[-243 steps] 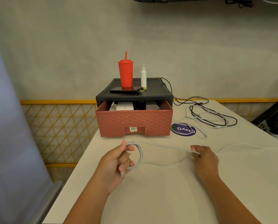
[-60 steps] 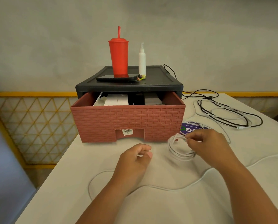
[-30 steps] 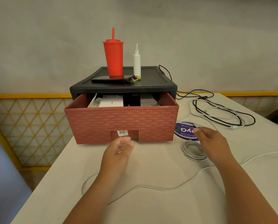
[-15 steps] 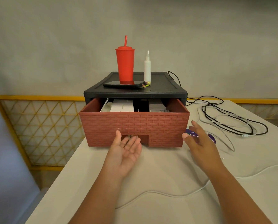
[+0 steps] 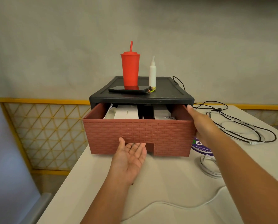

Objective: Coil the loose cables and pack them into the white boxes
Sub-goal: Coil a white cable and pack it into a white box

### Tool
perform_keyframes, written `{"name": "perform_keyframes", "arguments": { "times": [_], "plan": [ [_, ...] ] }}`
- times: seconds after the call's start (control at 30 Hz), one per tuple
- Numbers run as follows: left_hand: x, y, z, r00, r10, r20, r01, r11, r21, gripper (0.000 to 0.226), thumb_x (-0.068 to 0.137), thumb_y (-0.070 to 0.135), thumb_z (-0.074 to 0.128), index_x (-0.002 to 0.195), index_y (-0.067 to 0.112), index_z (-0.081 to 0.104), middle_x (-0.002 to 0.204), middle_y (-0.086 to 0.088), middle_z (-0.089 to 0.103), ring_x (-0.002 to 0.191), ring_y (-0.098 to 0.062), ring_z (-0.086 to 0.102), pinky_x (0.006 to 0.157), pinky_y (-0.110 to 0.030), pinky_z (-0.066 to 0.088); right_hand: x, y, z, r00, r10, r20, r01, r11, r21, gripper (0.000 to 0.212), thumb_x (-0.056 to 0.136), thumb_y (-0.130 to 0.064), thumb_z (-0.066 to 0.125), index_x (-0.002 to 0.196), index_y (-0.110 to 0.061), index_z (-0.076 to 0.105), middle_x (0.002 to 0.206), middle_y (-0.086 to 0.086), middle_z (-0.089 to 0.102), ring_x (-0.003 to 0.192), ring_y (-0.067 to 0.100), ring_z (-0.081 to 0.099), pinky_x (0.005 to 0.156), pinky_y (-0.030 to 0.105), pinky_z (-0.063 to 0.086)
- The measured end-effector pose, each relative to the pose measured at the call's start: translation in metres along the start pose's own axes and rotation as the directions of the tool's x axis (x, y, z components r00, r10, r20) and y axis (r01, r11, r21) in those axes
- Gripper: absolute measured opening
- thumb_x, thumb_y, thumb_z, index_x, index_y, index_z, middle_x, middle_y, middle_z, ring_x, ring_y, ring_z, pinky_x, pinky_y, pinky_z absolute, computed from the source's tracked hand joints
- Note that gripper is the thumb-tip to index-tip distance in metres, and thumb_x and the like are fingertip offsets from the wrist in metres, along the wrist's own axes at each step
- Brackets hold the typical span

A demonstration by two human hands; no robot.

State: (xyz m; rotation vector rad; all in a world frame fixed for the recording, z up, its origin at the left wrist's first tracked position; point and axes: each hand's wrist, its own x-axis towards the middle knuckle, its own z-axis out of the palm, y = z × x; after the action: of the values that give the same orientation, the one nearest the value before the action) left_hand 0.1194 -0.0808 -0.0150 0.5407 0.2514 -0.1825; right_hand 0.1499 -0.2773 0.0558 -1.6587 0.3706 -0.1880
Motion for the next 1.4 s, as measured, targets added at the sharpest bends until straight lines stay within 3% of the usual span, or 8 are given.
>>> {"name": "perform_keyframes", "arguments": {
  "times": [0.13,0.27,0.43,0.6,0.73,0.87,1.03,1.4],
  "plan": [
    [0.0,0.002,0.0,0.999,-0.032,-0.016,0.032,0.999,-0.021,0.047,0.094,0.048,0.04,0.096,0.002,0.052,0.106,-0.014,0.06,0.096,-0.026,0.061,0.077,-0.037,0.047,0.022,-0.028,-0.002,0.989,0.082,0.122,-0.087,0.996,0.035,0.05,0.092,-0.05,0.045,0.116,-0.008,0.056,0.097,0.007,0.065,0.079,0.02,0.061,0.059,0.025,0.05],
    [-0.001,0.004,-0.002,0.999,-0.044,-0.032,0.043,0.999,-0.027,0.05,0.093,0.051,0.039,0.092,0.003,0.052,0.097,-0.013,0.06,0.094,-0.026,0.061,0.071,-0.037,0.049,0.038,-0.048,0.005,0.984,0.169,0.057,-0.165,0.984,-0.074,0.06,0.092,-0.054,0.041,0.121,-0.002,0.05,0.107,0.011,0.06,0.093,0.024,0.058,0.065,0.03,0.049],
    [-0.008,0.005,-0.002,0.998,-0.058,-0.029,0.057,0.997,-0.043,0.052,0.091,0.053,0.04,0.087,0.002,0.053,0.094,-0.014,0.06,0.095,-0.026,0.06,0.072,-0.038,0.049,0.047,-0.052,0.003,0.978,-0.042,-0.204,-0.039,0.926,-0.375,0.037,0.096,-0.035,0.041,0.106,-0.001,0.05,0.099,0.019,0.054,0.09,0.032,0.054,0.085,0.041,0.047],
    [-0.013,0.002,0.003,0.997,-0.063,-0.05,0.059,0.995,-0.078,0.058,0.087,0.058,0.043,0.087,0.002,0.056,0.089,-0.013,0.059,0.095,-0.027,0.059,0.076,-0.042,0.049,0.046,-0.046,0.003,0.991,0.013,-0.134,-0.047,0.967,-0.251,0.03,0.094,-0.033,0.051,0.104,-0.006,0.044,0.078,0.009,0.046,0.067,0.021,0.046,0.055,0.028,0.04],
    [-0.021,-0.002,0.006,0.996,-0.062,-0.057,0.052,0.986,-0.157,0.062,0.081,0.061,0.05,0.095,0.001,0.055,0.095,-0.013,0.059,0.099,-0.029,0.057,0.09,-0.048,0.042,0.043,-0.048,0.002,0.992,0.037,-0.118,-0.059,0.981,-0.186,0.029,0.094,-0.032,0.052,0.101,-0.006,0.04,0.092,0.012,0.05,0.087,0.025,0.049,0.078,0.033,0.043],
    [-0.031,-0.006,0.009,0.996,-0.032,-0.078,0.01,0.964,-0.265,0.063,0.077,0.061,0.058,0.101,0.003,0.057,0.097,-0.011,0.062,0.097,-0.026,0.06,0.087,-0.048,0.047,0.042,-0.048,0.003,0.993,0.027,-0.114,-0.047,0.982,-0.183,0.026,0.095,-0.03,0.051,0.1,-0.006,0.041,0.074,0.008,0.045,0.087,0.024,0.048,0.082,0.033,0.043],
    [-0.048,-0.011,0.015,0.989,-0.008,-0.148,-0.034,0.959,-0.281,0.064,0.074,0.064,0.059,0.1,0.006,0.058,0.093,-0.008,0.063,0.09,-0.022,0.061,0.076,-0.042,0.051,0.047,-0.047,0.002,0.989,0.021,-0.143,-0.053,0.973,-0.225,0.044,0.091,-0.035,0.056,0.119,-0.002,0.047,0.102,0.017,0.052,0.094,0.031,0.054,0.083,0.038,0.046],
    [-0.08,-0.02,0.015,0.958,0.031,-0.286,-0.123,0.943,-0.309,0.06,0.078,0.064,0.052,0.096,0.007,0.058,0.09,-0.01,0.061,0.082,-0.022,0.06,0.071,-0.04,0.049,0.051,-0.046,0.003,0.987,0.029,-0.157,-0.063,0.975,-0.212,0.043,0.092,-0.033,0.056,0.12,-0.001,0.047,0.102,0.016,0.05,0.1,0.03,0.056,0.095,0.039,0.047]
  ]
}}
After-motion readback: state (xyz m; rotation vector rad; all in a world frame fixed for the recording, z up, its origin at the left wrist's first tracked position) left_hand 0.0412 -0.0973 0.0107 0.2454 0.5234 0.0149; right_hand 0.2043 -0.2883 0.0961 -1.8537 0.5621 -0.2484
